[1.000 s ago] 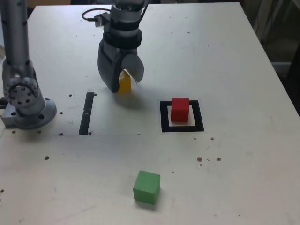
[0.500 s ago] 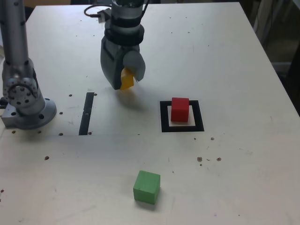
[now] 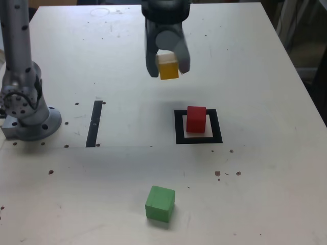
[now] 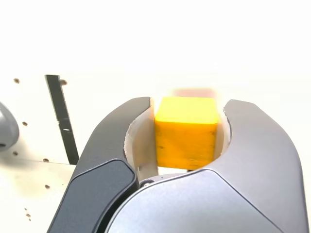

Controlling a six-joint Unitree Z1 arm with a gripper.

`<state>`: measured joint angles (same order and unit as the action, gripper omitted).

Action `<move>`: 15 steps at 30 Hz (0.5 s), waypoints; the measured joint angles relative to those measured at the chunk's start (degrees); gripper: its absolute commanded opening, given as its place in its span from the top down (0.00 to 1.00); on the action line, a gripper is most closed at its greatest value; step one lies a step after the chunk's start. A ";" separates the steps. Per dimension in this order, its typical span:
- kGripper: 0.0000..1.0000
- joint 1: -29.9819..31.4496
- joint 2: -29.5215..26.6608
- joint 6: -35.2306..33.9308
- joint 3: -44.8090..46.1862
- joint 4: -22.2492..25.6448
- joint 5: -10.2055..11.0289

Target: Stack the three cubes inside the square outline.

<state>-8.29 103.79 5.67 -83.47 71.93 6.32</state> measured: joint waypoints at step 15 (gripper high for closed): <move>0.65 9.63 8.56 -1.58 -11.21 3.69 0.82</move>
<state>1.35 112.34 4.09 -94.68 75.62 7.14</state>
